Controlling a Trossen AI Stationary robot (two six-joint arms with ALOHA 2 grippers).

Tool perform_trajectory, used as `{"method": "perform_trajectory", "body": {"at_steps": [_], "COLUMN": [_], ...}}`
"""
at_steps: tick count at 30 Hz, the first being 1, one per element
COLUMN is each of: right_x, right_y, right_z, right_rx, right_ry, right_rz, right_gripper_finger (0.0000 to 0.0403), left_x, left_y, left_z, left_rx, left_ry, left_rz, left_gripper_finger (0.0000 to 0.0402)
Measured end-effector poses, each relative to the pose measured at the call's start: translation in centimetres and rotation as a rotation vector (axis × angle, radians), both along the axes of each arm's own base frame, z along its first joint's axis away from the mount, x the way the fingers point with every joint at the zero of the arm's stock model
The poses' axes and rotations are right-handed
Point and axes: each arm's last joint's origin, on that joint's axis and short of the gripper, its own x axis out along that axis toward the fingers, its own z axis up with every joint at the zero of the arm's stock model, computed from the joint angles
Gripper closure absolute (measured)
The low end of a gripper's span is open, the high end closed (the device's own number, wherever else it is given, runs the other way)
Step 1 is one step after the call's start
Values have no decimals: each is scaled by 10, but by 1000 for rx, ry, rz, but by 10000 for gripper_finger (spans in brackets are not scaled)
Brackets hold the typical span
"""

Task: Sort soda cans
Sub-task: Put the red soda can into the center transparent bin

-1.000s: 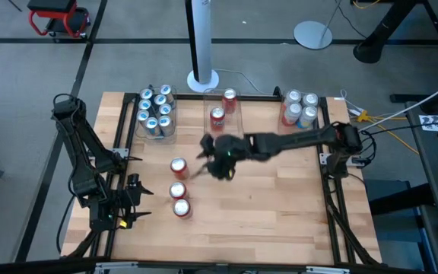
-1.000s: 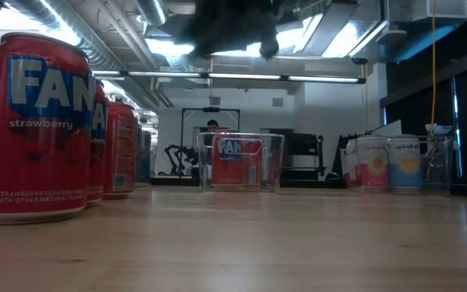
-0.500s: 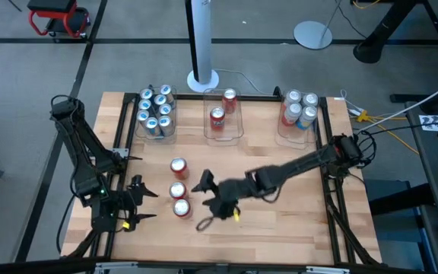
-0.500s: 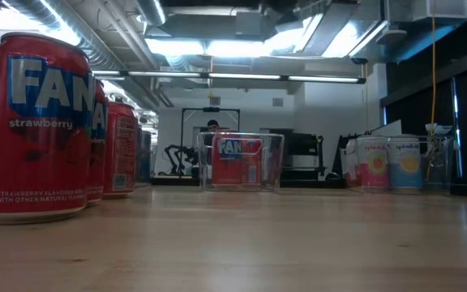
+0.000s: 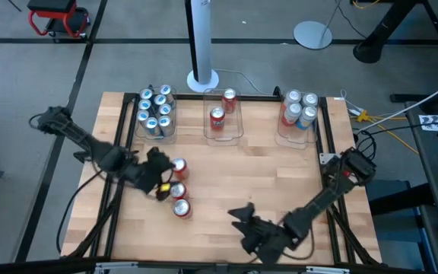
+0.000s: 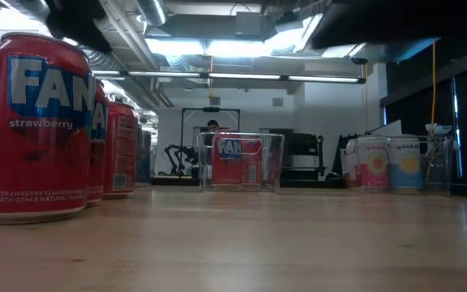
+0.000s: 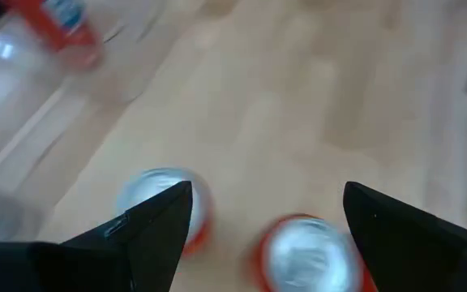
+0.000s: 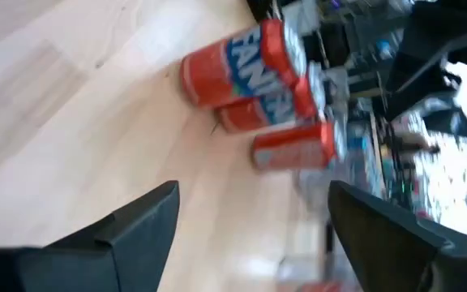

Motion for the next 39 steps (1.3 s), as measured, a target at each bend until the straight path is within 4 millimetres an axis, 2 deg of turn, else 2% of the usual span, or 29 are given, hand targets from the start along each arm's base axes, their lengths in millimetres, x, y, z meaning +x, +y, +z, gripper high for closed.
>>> {"method": "perform_trajectory", "body": {"at_steps": [3, 6, 11, 19, 39], "right_x": [-22, -35, -38, -32, -31], "right_y": [4, 9, 12, 7, 7], "right_z": [-21, -40, -62, -69, -69], "right_rx": [43, 69, 35, 18, 23], "right_ry": [-47, -103, -106, -88, -97], "right_rz": [-60, -86, -99, -111, -111], "right_gripper_finger": [92, 93, 93, 93, 93], "left_x": [8, 11, 21, 34, 47], "left_y": [25, 45, 62, 61, 57], "left_z": [-4, -12, -16, -38, -55], "left_rx": [-26, -35, -74, -86, -54], "left_ry": [78, 175, 208, 333, 408], "left_rz": [76, 141, 160, 118, 96], "left_gripper_finger": [94, 94, 94, 94, 94]}}
